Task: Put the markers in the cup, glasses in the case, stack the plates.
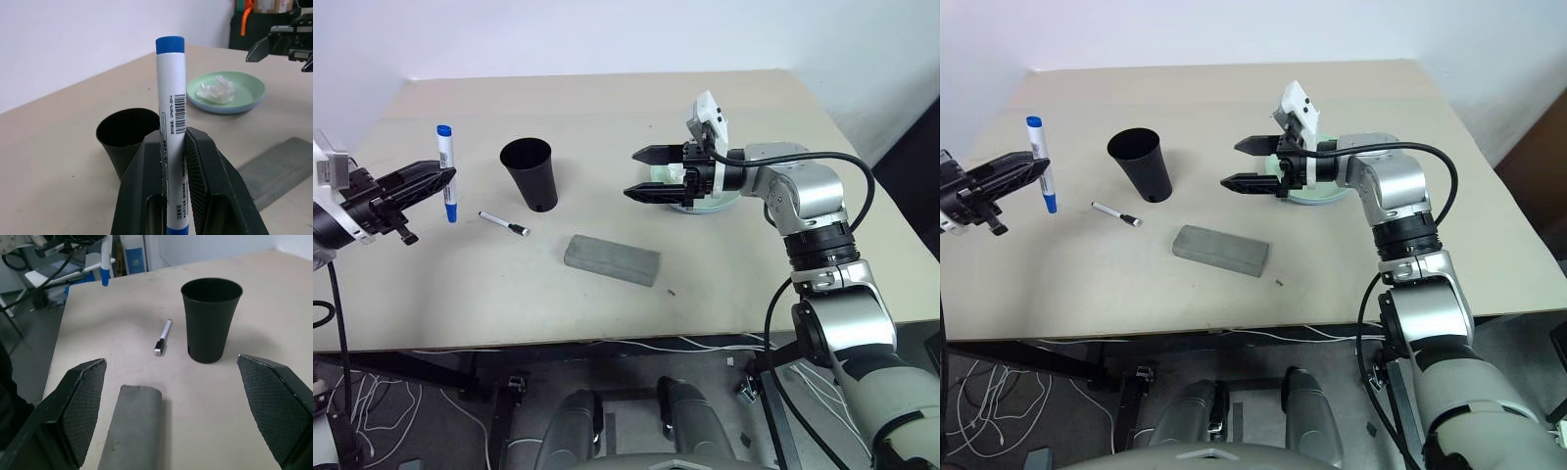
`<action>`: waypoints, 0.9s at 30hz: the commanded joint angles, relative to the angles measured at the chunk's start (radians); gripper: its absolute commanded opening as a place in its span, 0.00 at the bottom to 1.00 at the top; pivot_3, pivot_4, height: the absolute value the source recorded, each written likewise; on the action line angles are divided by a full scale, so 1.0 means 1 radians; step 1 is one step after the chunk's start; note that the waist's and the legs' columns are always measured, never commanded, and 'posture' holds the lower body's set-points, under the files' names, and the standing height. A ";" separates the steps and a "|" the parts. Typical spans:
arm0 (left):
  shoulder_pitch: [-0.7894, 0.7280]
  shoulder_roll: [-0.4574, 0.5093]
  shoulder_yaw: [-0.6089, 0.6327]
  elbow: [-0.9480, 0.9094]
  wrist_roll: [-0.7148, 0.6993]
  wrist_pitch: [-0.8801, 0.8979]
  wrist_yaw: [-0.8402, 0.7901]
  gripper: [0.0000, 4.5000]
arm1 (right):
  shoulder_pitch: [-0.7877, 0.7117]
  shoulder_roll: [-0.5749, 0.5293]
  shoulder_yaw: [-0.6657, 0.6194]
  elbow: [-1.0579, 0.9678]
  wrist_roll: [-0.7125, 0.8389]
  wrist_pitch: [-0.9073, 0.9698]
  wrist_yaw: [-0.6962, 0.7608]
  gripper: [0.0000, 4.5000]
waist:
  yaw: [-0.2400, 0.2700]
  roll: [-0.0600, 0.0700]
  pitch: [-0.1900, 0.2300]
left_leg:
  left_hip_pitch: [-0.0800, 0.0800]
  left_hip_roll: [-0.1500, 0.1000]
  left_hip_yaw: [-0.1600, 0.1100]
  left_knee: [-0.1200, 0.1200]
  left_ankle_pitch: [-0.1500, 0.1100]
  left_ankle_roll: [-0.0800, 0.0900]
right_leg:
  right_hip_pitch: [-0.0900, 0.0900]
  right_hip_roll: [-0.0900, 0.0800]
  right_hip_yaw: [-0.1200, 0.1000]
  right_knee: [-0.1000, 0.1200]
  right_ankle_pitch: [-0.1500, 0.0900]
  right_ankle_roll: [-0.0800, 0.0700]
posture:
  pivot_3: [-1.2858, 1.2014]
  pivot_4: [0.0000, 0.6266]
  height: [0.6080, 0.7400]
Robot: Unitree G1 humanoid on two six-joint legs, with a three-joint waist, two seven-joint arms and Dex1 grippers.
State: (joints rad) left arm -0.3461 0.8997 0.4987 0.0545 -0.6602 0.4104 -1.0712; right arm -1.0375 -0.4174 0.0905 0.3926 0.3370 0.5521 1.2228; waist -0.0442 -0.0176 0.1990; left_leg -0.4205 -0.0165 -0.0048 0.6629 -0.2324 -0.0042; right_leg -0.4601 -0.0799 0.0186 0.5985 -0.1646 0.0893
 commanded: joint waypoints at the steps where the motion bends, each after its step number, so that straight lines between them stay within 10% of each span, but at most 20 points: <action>1: -0.042 -0.007 0.024 -0.056 -0.043 0.006 0.033 0.06 | -0.017 -0.021 -0.031 -0.047 0.019 -0.009 -0.007 1.00 | 0.001 0.000 0.000 | 0.000 0.000 0.000 0.000 0.000 0.000 | 0.000 0.000 0.000 0.000 0.000 0.000 | 0.52 0.24 0.95; 10: -0.288 -0.183 0.032 0.028 -0.012 -0.106 0.334 0.06 | -0.018 -0.037 -0.023 -0.063 0.016 0.039 -0.052 1.00 | 0.004 -0.001 0.000 | 0.001 -0.003 0.000 0.001 0.000 0.000 | 0.002 0.000 0.000 0.000 0.003 0.004 | 0.52 0.24 0.95; 27: -0.608 -0.381 -0.182 0.538 0.197 -0.378 0.312 0.06 | 0.009 -0.040 -0.030 -0.106 0.030 0.041 -0.110 1.00 | 0.005 -0.001 -0.001 | 0.001 -0.004 0.000 0.001 0.000 0.000 | 0.004 0.000 0.000 -0.003 0.005 0.007 | 0.52 0.24 0.95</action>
State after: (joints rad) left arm -0.9198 0.5099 0.3231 0.5835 -0.4771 0.0678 -0.7407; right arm -1.0242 -0.4505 0.0895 0.3351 0.3499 0.6022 1.1207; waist -0.0396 -0.0188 0.1984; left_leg -0.4197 -0.0209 -0.0044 0.6640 -0.2323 -0.0042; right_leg -0.4564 -0.0797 0.0189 0.5958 -0.1598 0.0960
